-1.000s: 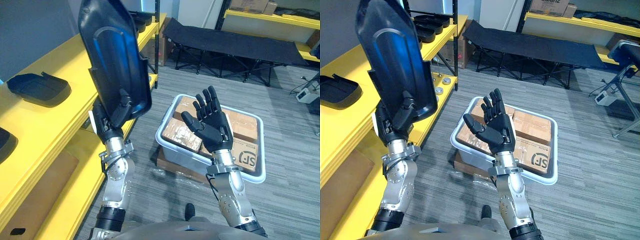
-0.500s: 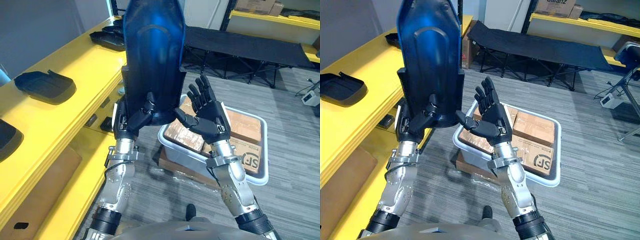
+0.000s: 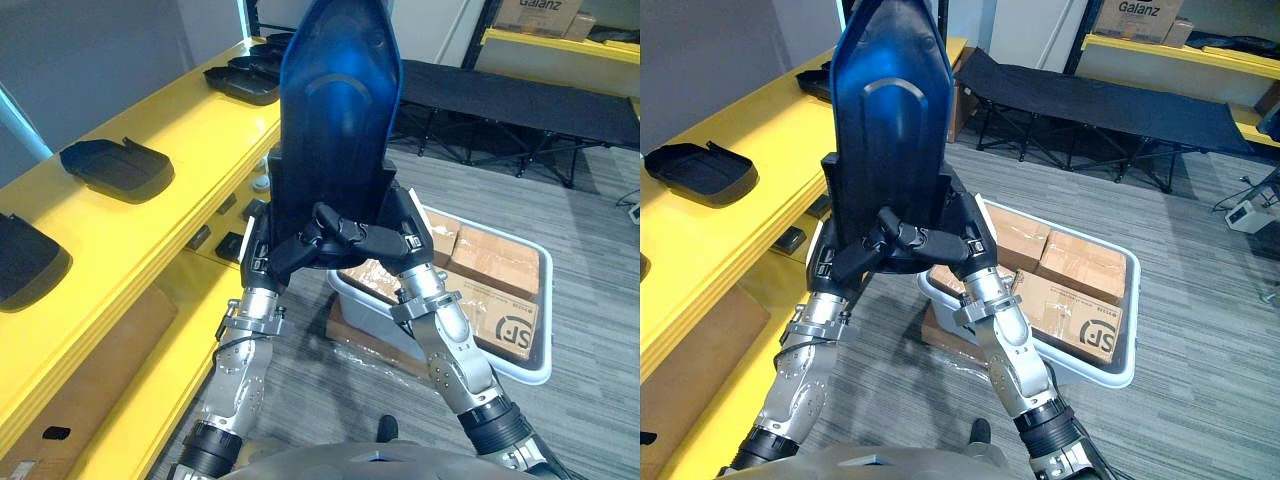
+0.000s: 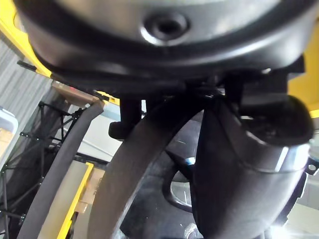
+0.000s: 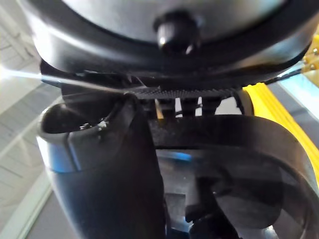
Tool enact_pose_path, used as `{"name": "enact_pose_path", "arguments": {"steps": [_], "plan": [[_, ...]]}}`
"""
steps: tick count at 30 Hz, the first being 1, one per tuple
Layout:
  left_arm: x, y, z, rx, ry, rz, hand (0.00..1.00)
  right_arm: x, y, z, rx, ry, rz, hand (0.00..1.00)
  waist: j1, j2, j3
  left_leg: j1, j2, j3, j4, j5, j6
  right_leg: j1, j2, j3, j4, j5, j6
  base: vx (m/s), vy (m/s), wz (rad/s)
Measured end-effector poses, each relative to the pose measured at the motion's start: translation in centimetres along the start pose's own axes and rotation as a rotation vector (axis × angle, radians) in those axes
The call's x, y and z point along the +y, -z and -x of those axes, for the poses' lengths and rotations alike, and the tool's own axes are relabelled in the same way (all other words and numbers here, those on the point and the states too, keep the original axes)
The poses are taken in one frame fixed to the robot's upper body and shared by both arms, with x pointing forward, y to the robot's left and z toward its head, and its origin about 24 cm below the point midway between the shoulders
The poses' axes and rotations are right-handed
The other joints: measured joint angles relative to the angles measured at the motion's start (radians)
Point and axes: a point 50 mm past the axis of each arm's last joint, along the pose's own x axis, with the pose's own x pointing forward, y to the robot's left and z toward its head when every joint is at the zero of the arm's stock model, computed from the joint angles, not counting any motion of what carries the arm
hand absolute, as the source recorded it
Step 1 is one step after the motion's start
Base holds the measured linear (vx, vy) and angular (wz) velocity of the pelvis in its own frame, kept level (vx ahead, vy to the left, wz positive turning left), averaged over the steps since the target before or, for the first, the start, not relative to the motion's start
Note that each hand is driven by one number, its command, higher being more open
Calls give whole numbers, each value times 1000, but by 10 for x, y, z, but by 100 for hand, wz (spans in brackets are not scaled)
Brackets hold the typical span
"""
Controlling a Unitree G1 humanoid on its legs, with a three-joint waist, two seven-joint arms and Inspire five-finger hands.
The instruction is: Walk over and take three plastic housings, then place them on the shelf
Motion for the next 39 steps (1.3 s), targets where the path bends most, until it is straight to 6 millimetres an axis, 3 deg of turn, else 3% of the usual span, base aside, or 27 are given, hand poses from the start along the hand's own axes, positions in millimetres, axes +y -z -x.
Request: {"name": "enact_pose_path", "arguments": {"steps": [7,13,18,19,31,39], "plan": [[1,6,3,38,14,-3,0,0,13,1,67,30,-16,0,9,-5,-11,-1,0,-7,-1,1,-1,4,0,-4,0,-1,-1,-12,6,2],[-1,9,5,47,6,16,0,0,9,-6,60,5,105,0,6,-5,-12,-2,0,-7,-1,2,-2,3,0,-5,0,-2,-2,0,0,0],[-1,9,5,49,7,16,0,0,10,-6,62,1,107,0,9,-6,-13,-2,0,-7,-2,2,-2,2,0,-5,0,-2,-3,0,0,0],[-1,9,5,49,7,15,100,0,10,-6,62,1,108,0,10,-6,-13,-2,0,-8,-2,2,-2,2,0,-6,0,-2,-2,0,0,0],[6,20,11,224,176,-68,100,-13,12,-1,94,109,193,0,6,-6,-13,-2,0,-2,-3,2,-2,-4,0,-1,0,-1,-2,0,0,0],[9,19,15,252,239,-122,100,-35,-1,0,58,204,263,0,6,-1,-15,-2,0,0,-4,2,-2,-5,0,0,0,-1,-2,0,0,0]]}}
